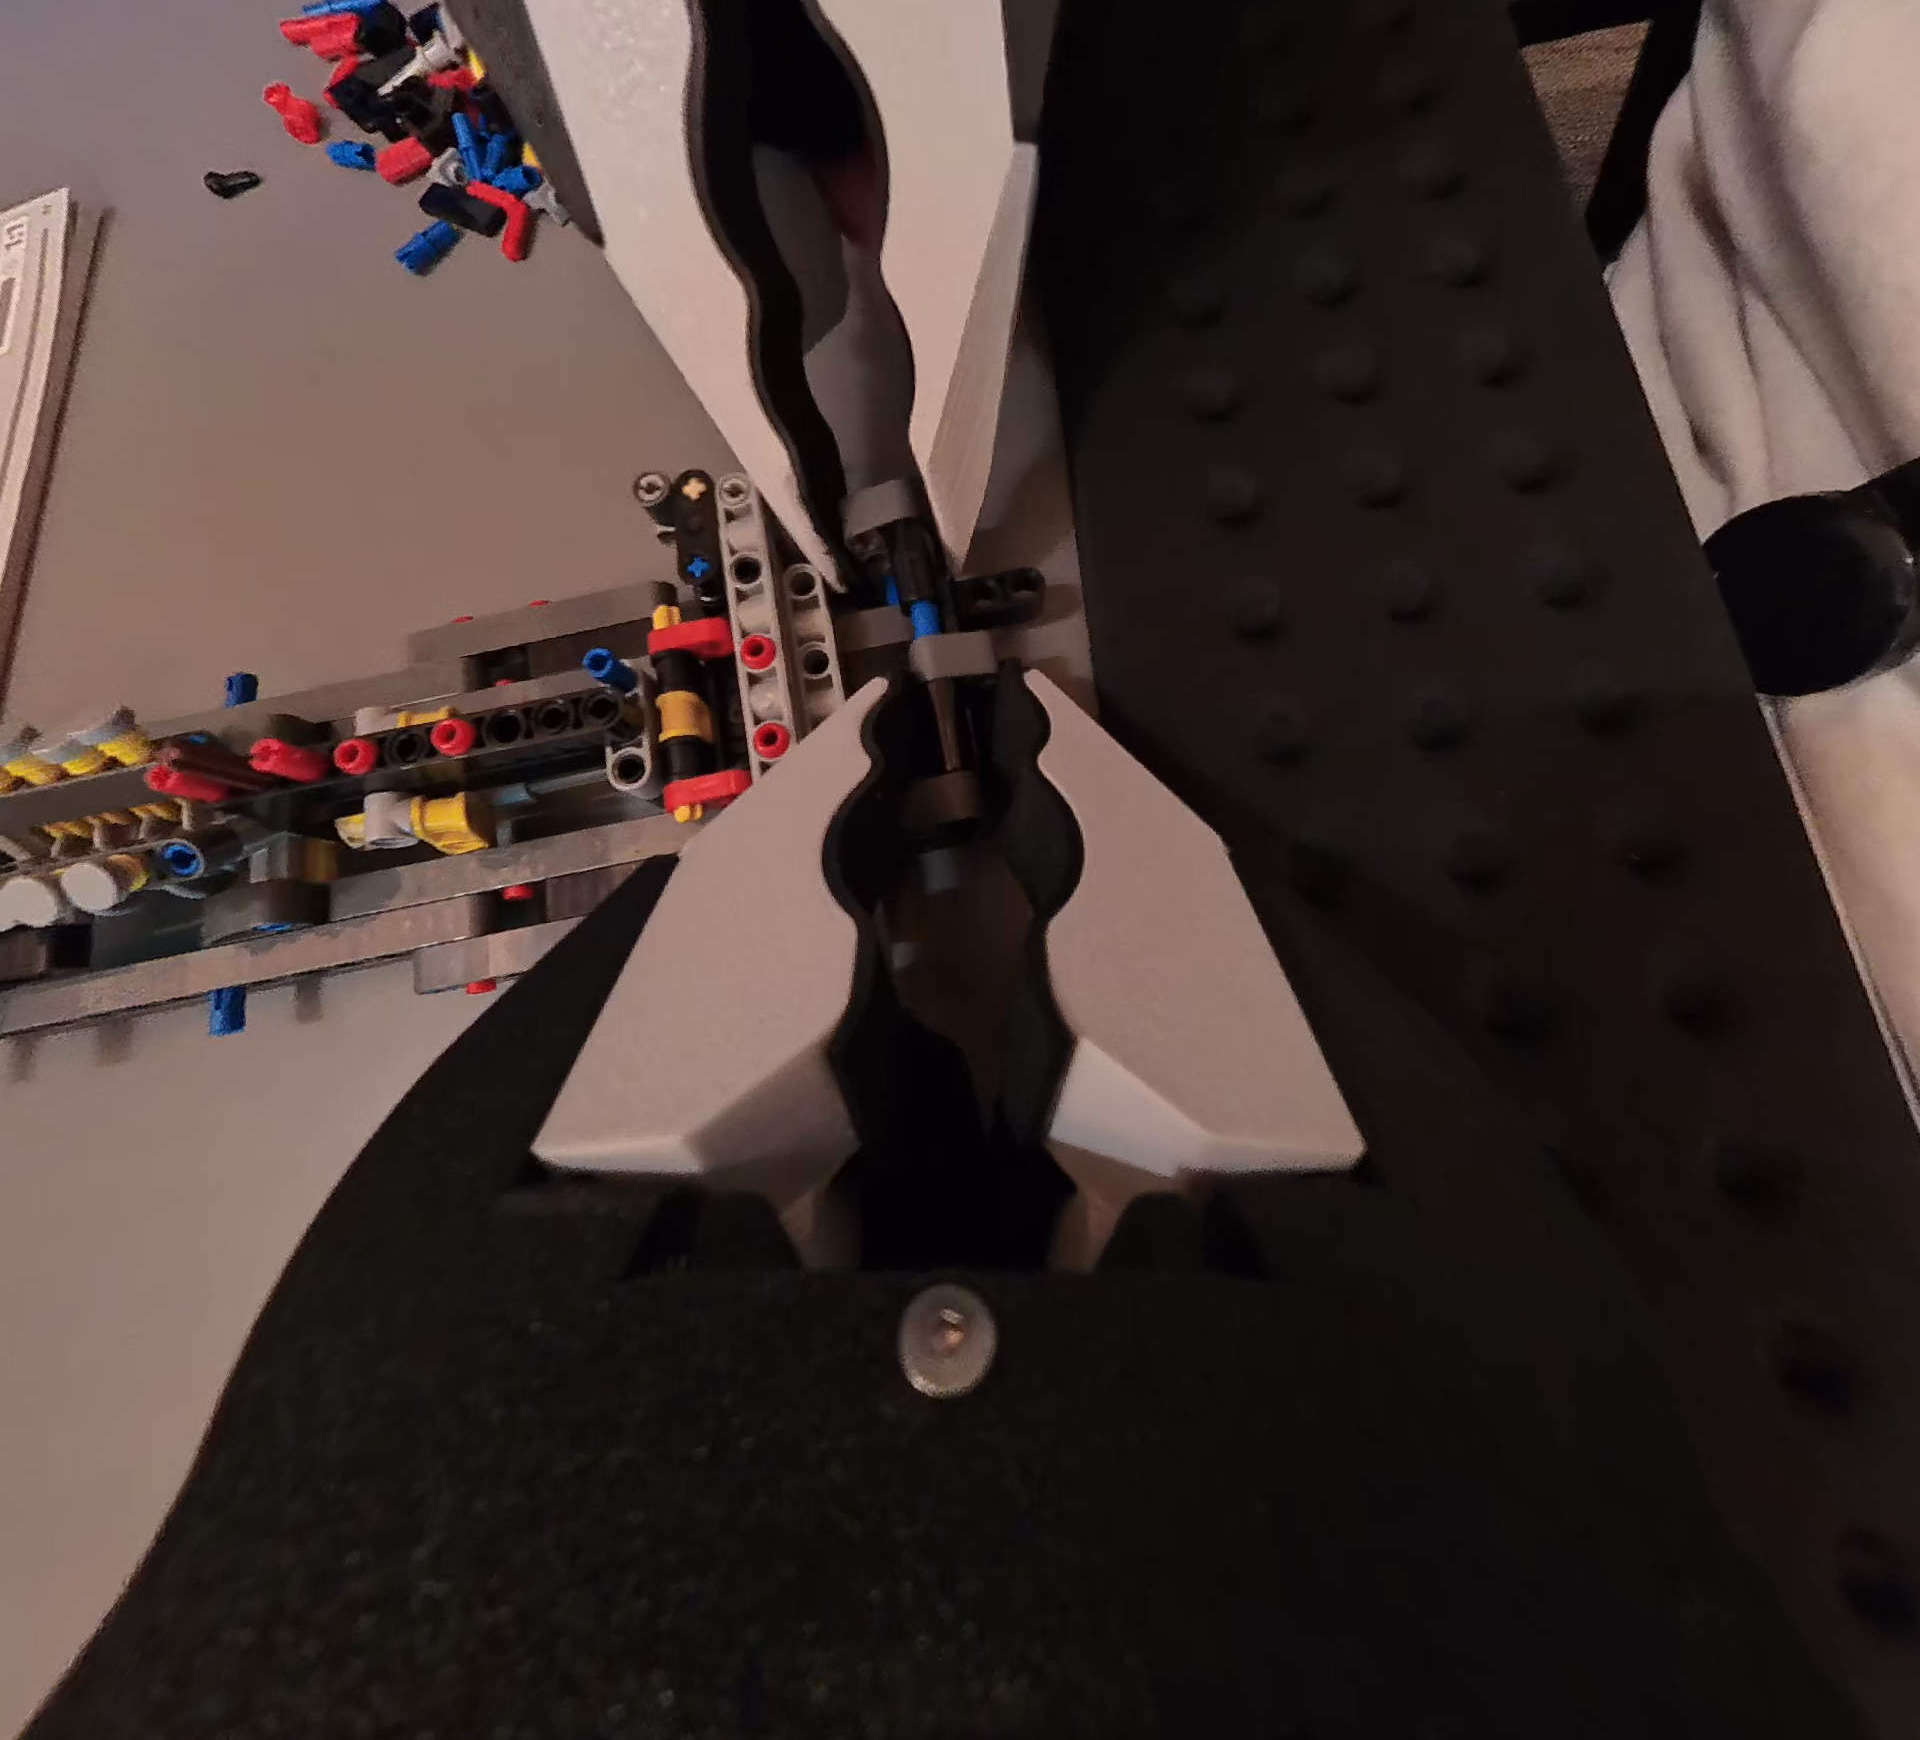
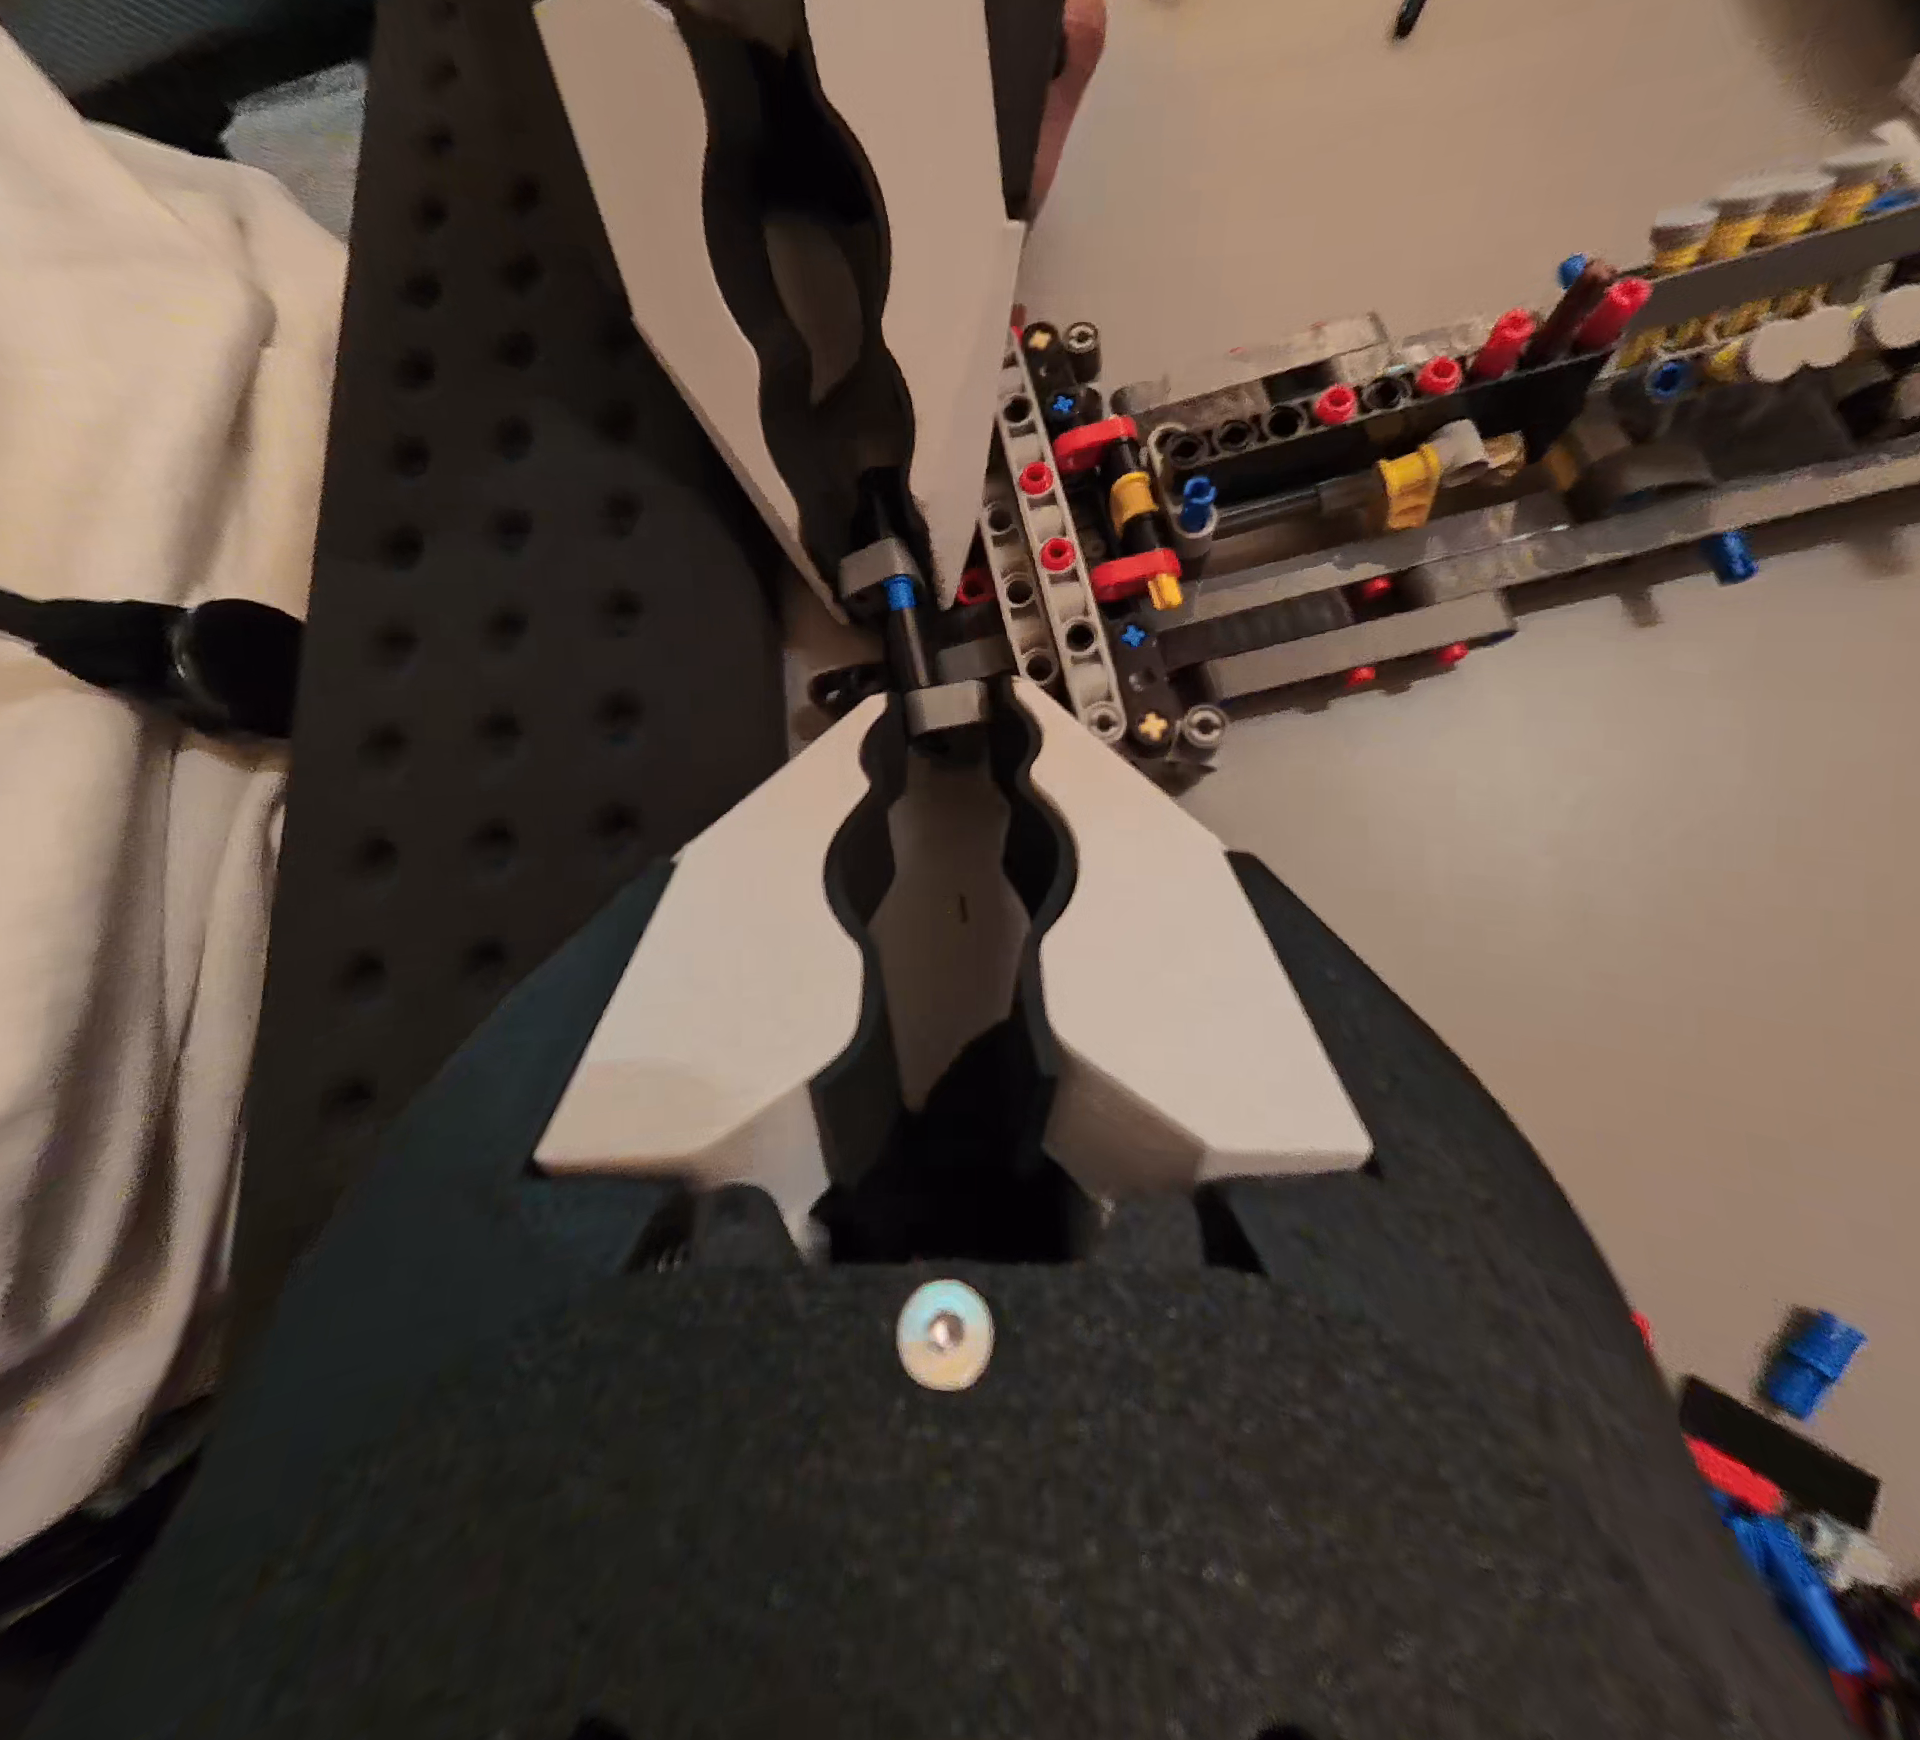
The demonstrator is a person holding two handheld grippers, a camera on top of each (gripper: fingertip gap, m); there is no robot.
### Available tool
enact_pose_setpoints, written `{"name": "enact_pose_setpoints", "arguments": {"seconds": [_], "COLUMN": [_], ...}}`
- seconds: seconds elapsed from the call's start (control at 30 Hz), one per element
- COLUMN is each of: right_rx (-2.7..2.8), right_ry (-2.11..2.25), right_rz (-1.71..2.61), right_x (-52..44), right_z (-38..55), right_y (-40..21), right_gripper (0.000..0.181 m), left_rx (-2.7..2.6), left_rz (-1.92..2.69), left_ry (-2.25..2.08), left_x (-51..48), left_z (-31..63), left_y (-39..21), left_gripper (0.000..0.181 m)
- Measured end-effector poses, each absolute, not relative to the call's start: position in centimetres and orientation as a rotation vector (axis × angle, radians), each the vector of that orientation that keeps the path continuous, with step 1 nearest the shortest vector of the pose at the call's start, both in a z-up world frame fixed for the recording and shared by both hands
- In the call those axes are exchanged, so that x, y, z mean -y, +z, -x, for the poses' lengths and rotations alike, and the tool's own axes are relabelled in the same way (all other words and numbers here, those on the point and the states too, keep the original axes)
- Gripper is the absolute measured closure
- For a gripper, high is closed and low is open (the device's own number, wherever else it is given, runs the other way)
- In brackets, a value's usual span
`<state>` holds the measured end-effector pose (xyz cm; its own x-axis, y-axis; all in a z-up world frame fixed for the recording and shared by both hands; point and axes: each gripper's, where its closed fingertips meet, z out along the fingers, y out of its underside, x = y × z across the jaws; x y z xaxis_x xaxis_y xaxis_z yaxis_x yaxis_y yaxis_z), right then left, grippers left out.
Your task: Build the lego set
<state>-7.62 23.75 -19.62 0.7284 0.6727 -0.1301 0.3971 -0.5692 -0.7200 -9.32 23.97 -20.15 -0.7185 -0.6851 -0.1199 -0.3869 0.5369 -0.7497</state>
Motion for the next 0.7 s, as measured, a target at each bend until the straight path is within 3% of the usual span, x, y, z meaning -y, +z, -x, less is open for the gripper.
{"name": "enact_pose_setpoints", "arguments": {"seconds": [0.17, 0.4, 0.57, 0.7], "right_rx": [1.030, 0.908, 0.763, 0.746], "right_ry": [0.407, 0.392, 0.453, 0.388], "right_rz": [2.282, 2.197, 2.163, 2.185], "right_x": [-23.7, -23.7, -23.4, -22.8], "right_z": [7.6, 7.5, 7.4, 6.3], "right_y": [-19.7, -19.5, -18.9, -19.6], "right_gripper": [0.167, 0.166, 0.148, 0.154], "left_rx": [-2.379, -2.364, -2.359, -2.359], "left_rz": [0.873, 0.870, 0.879, 0.879], "left_ry": [-1.013, -1.008, -1.017, -1.017], "left_x": [-23.9, -23.9, -24.0, -24.0], "left_z": [9.3, 9.1, 9.1, 9.1], "left_y": [-20.2, -20.1, -20.1, -20.1], "left_gripper": [0.169, 0.168, 0.168, 0.169]}}
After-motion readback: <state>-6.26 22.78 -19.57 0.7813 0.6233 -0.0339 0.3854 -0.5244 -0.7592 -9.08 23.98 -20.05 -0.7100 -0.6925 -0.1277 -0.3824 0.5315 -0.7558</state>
